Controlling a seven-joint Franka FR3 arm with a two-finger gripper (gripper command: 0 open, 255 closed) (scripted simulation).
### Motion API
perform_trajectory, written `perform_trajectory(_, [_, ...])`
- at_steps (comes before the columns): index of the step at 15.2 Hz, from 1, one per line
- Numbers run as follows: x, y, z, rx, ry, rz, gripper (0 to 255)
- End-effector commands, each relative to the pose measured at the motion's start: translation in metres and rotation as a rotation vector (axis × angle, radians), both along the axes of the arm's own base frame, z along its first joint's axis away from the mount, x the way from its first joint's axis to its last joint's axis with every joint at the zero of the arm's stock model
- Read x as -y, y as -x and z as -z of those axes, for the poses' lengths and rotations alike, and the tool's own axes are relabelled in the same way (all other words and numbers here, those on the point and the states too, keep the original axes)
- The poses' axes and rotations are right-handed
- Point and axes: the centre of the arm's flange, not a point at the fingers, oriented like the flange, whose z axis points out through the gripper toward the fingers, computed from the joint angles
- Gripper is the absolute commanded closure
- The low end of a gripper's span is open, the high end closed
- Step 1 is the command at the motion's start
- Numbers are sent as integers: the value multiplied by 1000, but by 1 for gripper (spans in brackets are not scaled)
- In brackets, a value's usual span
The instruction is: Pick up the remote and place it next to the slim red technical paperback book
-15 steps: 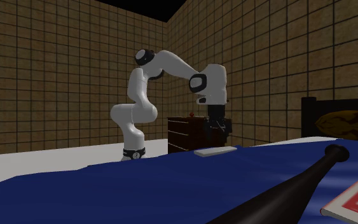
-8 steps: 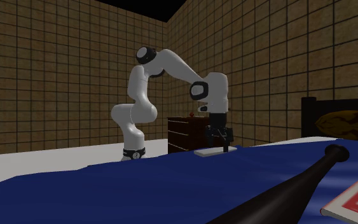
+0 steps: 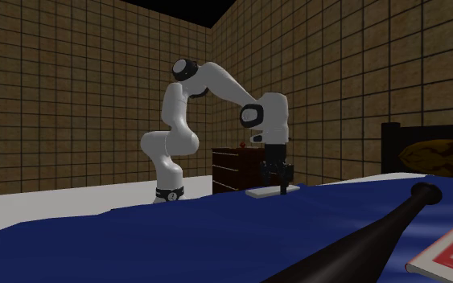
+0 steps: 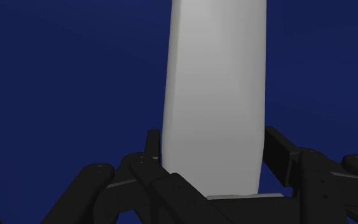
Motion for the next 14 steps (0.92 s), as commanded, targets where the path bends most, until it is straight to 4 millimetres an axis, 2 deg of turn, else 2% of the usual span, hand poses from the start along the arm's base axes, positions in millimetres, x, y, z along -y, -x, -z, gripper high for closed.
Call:
perform_trajectory(1, [0, 0, 0, 0, 0, 0, 255])
perform_trajectory(9, [0, 0, 0, 0, 0, 0, 255])
perform_trajectory(14, [0, 0, -26, 0, 0, 0, 255])
